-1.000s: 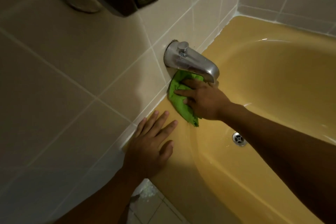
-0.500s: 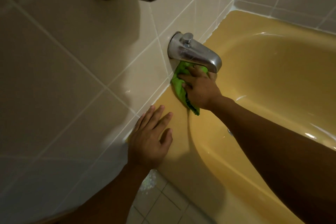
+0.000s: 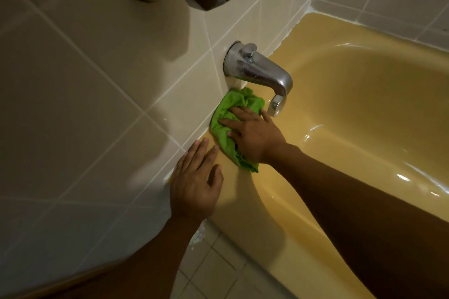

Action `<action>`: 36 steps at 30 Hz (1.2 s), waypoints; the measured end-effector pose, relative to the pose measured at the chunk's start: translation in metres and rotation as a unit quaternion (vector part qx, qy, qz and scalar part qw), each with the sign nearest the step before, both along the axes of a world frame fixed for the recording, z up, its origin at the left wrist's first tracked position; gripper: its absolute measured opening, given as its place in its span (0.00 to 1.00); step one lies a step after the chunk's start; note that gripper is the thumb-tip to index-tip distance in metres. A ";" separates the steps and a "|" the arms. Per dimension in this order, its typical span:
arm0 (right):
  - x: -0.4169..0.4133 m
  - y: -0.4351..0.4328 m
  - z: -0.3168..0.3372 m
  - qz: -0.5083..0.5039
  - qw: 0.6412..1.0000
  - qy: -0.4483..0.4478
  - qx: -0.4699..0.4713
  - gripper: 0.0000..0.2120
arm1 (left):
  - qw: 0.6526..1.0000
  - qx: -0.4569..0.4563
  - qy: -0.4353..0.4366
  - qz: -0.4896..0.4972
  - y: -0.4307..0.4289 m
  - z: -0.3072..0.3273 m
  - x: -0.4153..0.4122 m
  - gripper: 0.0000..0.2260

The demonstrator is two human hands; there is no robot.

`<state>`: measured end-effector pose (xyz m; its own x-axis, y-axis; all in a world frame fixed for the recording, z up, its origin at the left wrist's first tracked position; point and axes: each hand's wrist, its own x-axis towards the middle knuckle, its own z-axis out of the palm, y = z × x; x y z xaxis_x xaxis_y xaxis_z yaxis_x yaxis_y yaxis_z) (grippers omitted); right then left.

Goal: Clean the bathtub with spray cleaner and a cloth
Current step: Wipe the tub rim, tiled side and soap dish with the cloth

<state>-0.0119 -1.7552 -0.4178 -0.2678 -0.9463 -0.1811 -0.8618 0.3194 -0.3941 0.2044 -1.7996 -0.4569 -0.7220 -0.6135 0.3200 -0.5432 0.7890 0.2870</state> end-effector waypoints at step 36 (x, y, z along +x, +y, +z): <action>0.072 0.001 0.009 -0.090 0.995 0.012 0.030 0.24 | 0.961 0.275 -0.025 -0.028 -0.005 0.034 0.092 0.39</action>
<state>0.0600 -1.7541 -0.4088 -0.4373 -0.8702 -0.2269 -0.7971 0.4919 -0.3502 0.2967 -1.8048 -0.4232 -0.7653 -0.6390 -0.0771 -0.5275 0.5540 0.6441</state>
